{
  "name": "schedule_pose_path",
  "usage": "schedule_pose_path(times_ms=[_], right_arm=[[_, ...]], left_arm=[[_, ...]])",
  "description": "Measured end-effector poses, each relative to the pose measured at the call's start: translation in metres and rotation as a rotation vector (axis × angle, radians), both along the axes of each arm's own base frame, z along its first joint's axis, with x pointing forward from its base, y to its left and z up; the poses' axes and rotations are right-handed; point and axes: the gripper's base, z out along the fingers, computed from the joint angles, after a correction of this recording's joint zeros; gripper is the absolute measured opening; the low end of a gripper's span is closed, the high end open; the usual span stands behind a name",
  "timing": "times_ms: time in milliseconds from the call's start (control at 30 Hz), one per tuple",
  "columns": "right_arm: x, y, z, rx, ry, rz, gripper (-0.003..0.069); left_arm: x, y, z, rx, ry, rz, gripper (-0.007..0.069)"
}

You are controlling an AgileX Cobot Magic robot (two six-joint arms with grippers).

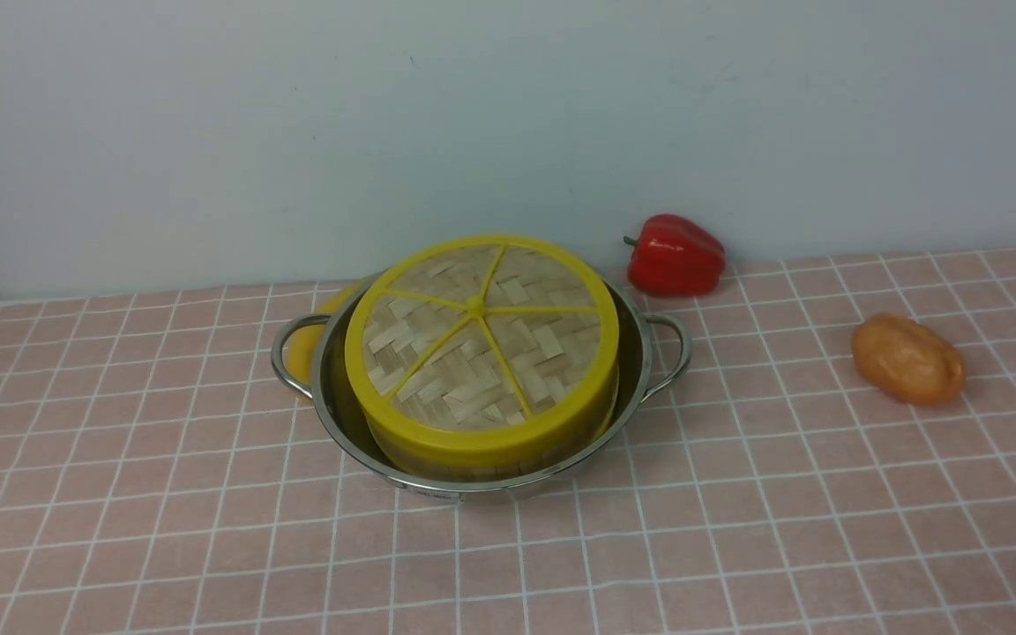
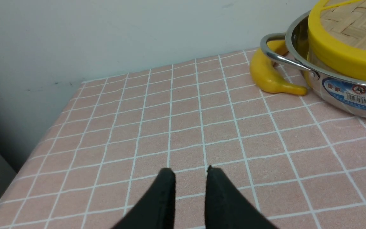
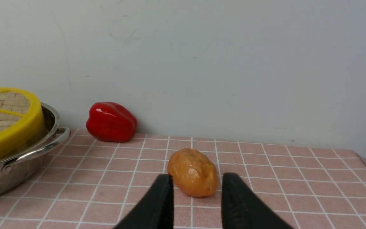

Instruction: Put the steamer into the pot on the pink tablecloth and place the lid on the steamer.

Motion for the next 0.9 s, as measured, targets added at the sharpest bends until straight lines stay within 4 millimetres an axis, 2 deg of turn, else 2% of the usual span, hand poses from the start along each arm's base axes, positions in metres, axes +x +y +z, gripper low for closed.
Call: schedule_pose_path(times_ms=[900], right_arm=[[0.0,0.0,0.0,0.006,0.0,0.0,0.024]], left_arm=[[0.0,0.0,0.0,0.0,0.0,0.0,0.019]])
